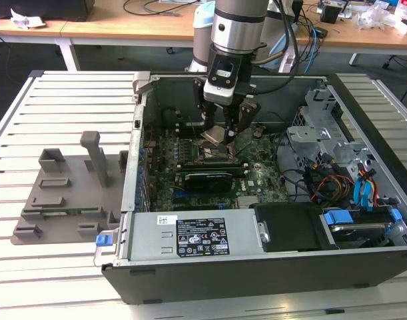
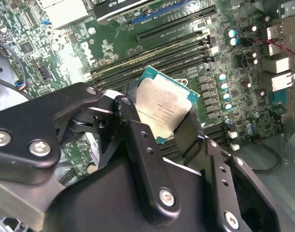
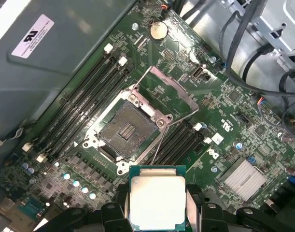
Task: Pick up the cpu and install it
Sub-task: 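Place the cpu into insertion slot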
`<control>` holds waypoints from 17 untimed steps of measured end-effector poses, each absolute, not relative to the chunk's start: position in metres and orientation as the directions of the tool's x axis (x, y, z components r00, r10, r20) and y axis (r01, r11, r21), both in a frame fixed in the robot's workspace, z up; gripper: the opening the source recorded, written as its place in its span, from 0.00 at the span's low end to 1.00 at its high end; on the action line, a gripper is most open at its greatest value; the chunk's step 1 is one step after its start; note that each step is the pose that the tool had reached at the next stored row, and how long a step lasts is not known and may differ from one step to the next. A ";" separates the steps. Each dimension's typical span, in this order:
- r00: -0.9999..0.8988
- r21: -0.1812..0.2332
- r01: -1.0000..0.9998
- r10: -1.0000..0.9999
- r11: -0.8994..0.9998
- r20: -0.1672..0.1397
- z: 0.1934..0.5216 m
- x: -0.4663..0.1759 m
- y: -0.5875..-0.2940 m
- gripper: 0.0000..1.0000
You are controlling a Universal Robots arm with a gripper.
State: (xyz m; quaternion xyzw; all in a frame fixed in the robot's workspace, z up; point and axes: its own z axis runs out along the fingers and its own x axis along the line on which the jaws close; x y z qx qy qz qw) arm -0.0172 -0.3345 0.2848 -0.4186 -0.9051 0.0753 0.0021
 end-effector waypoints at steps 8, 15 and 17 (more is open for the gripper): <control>-0.592 -0.143 0.802 0.803 0.580 -0.065 0.284 -0.017 -0.335 0.55; -0.531 -0.143 0.843 0.845 0.518 -0.065 0.284 -0.017 -0.335 0.55; -0.516 -0.143 0.852 0.854 0.503 -0.065 0.284 -0.017 -0.335 0.55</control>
